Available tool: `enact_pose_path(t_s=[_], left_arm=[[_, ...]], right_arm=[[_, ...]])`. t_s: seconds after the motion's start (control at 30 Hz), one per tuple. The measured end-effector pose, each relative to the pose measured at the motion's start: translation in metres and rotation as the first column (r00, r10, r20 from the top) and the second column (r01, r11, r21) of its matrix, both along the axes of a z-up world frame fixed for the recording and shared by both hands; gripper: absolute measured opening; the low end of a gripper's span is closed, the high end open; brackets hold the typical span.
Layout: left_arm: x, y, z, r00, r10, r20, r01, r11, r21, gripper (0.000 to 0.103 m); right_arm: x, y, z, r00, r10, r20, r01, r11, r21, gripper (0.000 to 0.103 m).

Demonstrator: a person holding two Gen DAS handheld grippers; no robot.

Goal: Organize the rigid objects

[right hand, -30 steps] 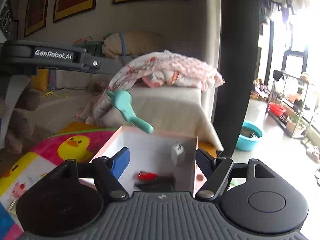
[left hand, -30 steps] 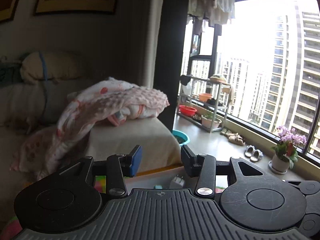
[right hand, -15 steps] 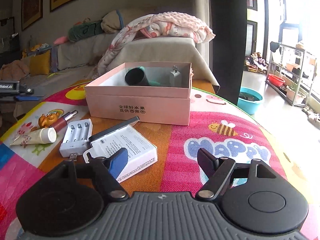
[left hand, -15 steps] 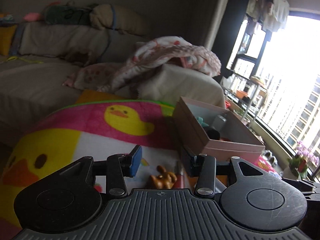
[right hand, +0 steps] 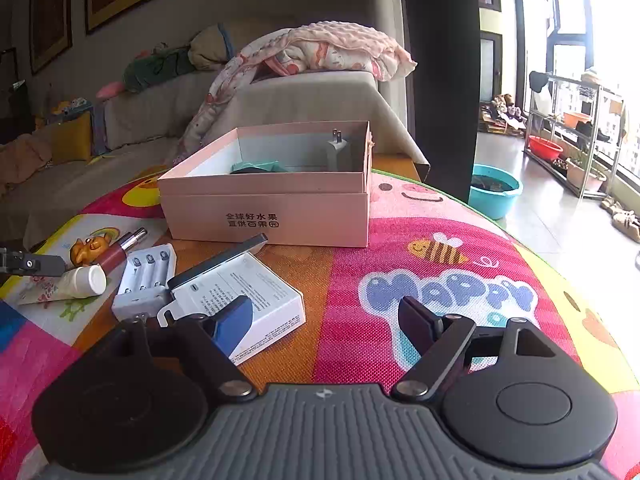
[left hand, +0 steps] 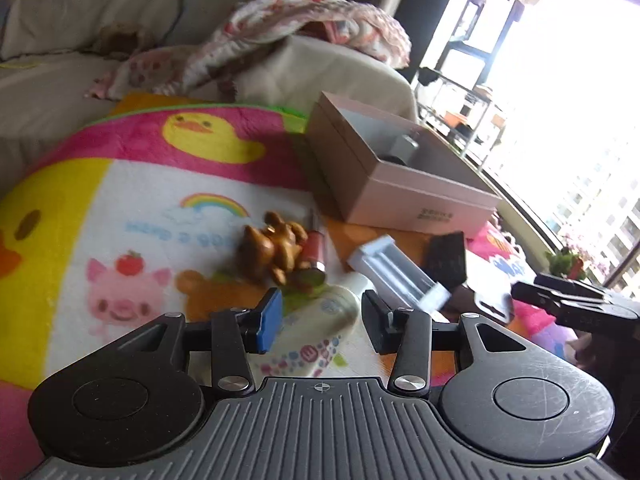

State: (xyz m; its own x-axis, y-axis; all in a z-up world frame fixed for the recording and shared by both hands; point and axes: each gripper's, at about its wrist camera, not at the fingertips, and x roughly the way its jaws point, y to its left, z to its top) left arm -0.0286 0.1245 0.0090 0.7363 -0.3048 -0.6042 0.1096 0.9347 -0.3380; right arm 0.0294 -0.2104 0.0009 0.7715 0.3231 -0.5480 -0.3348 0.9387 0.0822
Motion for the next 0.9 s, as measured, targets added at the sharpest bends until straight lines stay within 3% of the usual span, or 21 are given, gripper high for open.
enact_pose_path(t_s=[0.07, 0.17, 0.3, 0.47, 0.57, 0.67, 0.9], left_arm=[[0.000, -0.019, -0.005, 0.997, -0.077, -0.026, 0.077, 0.997, 0.003, 0.048], [-0.009, -0.048, -0.002, 0.982, -0.188, -0.021, 0.189, 0.980, 0.070, 0.049], [-0.017, -0.062, 0.007, 0.975, -0.224, -0.012, 0.224, 0.971, 0.084, 0.049], [-0.012, -0.068, 0.012, 0.989, -0.149, 0.019, 0.146, 0.983, 0.111, 0.049], [-0.010, -0.054, 0.022, 0.995, -0.027, 0.100, 0.010, 0.987, 0.159, 0.049], [-0.005, -0.034, 0.032, 0.983, 0.074, 0.171, -0.109, 0.972, 0.207, 0.049], [0.039, -0.006, 0.014, 0.982, 0.163, 0.092, -0.178, 0.965, 0.195, 0.050]], right_arm=[[0.000, 0.000, 0.000, 1.000, -0.001, -0.001, 0.001, 1.000, 0.001, 0.081], [0.000, 0.000, 0.000, 1.000, -0.001, -0.002, 0.001, 1.000, 0.002, 0.081], [-0.001, -0.001, -0.001, 1.000, 0.002, 0.001, -0.002, 1.000, 0.007, 0.081], [-0.002, -0.001, 0.000, 1.000, 0.011, 0.004, -0.011, 1.000, 0.010, 0.083], [-0.002, -0.001, 0.000, 1.000, 0.001, 0.003, -0.001, 1.000, 0.014, 0.083], [-0.002, -0.001, -0.001, 1.000, -0.001, -0.002, 0.001, 1.000, 0.014, 0.083], [0.001, 0.000, -0.002, 1.000, -0.003, -0.011, 0.003, 1.000, 0.010, 0.083]])
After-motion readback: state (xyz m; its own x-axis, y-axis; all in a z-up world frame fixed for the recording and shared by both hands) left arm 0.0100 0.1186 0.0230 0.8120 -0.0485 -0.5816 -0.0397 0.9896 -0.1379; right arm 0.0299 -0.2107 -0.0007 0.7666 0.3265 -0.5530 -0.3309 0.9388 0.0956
